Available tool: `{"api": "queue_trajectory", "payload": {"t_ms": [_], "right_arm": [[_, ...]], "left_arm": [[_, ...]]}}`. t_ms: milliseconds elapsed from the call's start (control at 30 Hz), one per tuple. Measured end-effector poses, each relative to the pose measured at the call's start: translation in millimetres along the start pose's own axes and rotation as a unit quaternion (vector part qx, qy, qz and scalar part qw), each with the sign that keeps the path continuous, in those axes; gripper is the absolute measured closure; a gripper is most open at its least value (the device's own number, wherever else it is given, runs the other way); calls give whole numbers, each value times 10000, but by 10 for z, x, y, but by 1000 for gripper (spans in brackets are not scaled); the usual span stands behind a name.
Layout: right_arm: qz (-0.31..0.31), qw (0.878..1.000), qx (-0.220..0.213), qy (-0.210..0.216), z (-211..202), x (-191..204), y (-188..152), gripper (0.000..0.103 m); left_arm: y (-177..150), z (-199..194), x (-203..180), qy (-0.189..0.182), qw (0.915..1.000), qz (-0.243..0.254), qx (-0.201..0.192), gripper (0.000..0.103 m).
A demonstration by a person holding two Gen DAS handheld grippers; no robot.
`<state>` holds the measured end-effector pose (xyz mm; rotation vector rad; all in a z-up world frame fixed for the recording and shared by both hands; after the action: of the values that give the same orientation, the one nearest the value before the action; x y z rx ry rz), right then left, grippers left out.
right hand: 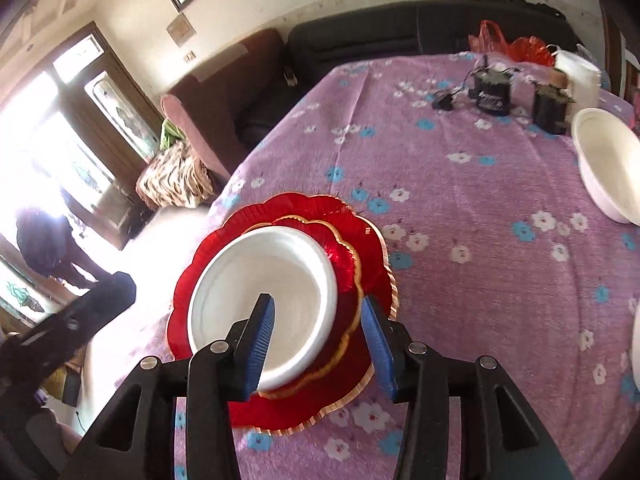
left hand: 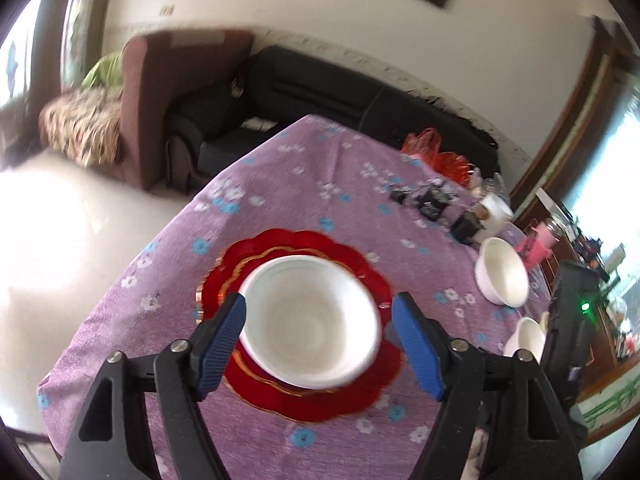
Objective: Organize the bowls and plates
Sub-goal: 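Move the right gripper to the large white paper bowl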
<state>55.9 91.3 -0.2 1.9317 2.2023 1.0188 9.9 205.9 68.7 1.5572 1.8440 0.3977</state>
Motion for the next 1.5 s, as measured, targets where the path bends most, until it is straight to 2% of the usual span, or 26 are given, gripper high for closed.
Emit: {"api": "queue_trajectory", "payload": {"t_ms": [133,300,500,633,767,967,1033,1167,1200,1267,1333,1500], "right_arm": [[-47,9996,-268,-58,-247,-137,-157,50],[17,9970,-720,-295,-660,-508,-340,50],[449,9884,-1313,-612,-1268,-1162,-502,49],[703,9752,-1845,-998,-1726,-1610,-559,45],[1073,9484,-2502,-1627,-2213,-2146,-601,38],[1642,9232,-2860,-1972,-2467,-2771,-707,38],[1785,9165,-2937,-2048,-2501,-2906,-769,38],[2216,9038,-2897,-2240,-2411,-3224,-998,38],[2434,9072,-2686,-2135,-2337,-3324,-1053,38],[2705,9101,-2638,-1700,-2290,-3421,-1093,38],[2792,9104,-2573,-1645,-2259,-3461,-1113,38],[2900,9184,-2370,-1274,-2115,-3458,-1138,38]], "left_arm": [[-105,-128,-395,0,9988,445,-222,24],[-279,-234,-945,79,9925,1071,-591,17],[-519,-133,-1398,-153,9906,1276,-469,15],[-645,-41,-1602,-166,9904,1316,-392,15],[-753,24,-1759,-102,9883,1476,-367,15],[-838,155,-1908,141,9857,1645,-339,13],[-861,241,-1925,200,9861,1636,-232,7],[-932,392,-1957,201,9871,1589,-45,7],[-952,452,-1968,274,9866,1607,10,7],[-994,572,-2011,327,9857,1645,141,7],[-1050,710,-2094,192,9854,1645,384,7],[-1016,950,-2368,3,9835,1695,640,7]]}}
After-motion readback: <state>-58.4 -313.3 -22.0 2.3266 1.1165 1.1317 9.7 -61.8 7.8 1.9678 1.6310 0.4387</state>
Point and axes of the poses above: each gripper's, at about its wrist camera, not at the fingertips, and z roughly the way its jaws point, x to its left, y to its top, the point moved 10 cm from there along z, roughly the way its jaws point, and after that the axes turned 6 degrees about x, right-handed, at the moved point
